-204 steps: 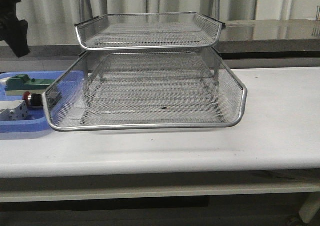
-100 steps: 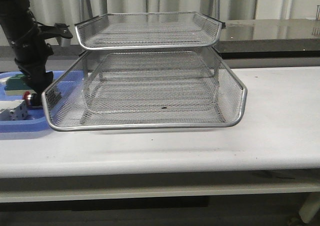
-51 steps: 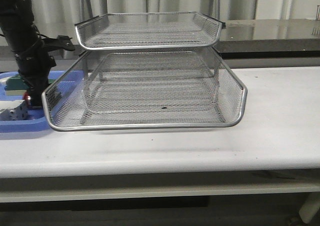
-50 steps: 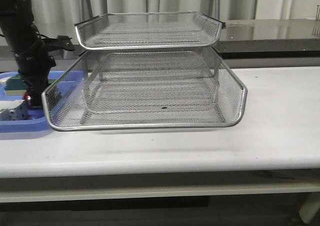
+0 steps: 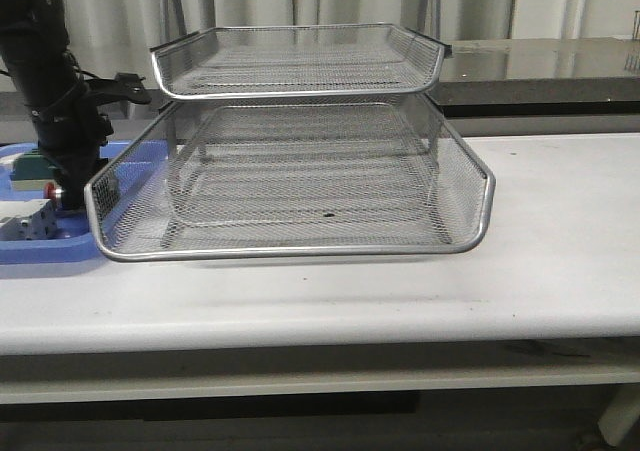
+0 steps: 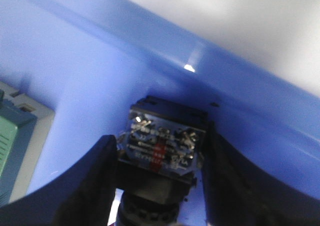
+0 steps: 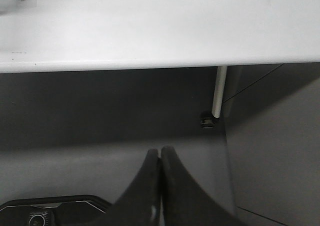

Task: Place button on rack with both arms
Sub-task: 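Lower the left gripper onto the red button in the blue tray and grasp, then lift the red button and carry it over the pulled-out wire tray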

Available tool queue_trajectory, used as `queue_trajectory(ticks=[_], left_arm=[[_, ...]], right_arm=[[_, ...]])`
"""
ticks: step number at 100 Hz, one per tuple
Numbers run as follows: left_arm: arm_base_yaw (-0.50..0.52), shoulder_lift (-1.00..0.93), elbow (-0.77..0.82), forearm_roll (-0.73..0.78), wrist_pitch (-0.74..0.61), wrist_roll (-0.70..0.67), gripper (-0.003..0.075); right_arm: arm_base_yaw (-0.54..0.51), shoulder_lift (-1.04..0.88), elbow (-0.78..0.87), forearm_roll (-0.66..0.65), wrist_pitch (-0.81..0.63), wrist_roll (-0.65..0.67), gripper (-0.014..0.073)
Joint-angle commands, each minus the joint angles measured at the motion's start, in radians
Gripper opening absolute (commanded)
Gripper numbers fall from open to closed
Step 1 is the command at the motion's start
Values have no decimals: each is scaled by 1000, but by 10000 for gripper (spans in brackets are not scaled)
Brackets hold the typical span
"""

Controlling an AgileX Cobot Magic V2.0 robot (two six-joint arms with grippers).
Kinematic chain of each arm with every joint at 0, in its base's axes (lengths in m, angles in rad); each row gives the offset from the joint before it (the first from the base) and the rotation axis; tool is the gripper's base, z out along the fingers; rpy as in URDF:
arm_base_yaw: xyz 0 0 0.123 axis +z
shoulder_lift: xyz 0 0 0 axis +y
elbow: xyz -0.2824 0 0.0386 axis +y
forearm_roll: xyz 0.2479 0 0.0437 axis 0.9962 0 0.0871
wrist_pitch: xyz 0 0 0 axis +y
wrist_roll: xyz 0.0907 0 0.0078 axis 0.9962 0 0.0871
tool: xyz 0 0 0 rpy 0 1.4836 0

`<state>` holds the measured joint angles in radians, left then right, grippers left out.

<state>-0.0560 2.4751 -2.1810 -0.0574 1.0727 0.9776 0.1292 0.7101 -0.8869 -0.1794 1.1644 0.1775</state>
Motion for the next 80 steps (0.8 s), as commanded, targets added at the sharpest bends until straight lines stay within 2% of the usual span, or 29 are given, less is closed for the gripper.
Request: queue_trajectory(ticks=[1, 17, 39, 52, 80], left_arm=[[-4, -60, -33, -11, -22, 2, 137], [-4, -65, -98, -11, 28, -6, 61], [10, -68, -257, -11, 193, -77, 60], [33, -98, -304, 0, 193, -171, 60], [69, -245, -265, 16, 193, -272, 60]], right_arm=[[-4, -2, -34, -26, -42, -2, -67], [-4, -2, -34, -26, -42, -2, -67], [-4, -2, -34, -26, -42, -2, -67], [-4, -2, -34, -26, -42, -2, -67], [-4, -2, -34, -26, -43, -2, -67]])
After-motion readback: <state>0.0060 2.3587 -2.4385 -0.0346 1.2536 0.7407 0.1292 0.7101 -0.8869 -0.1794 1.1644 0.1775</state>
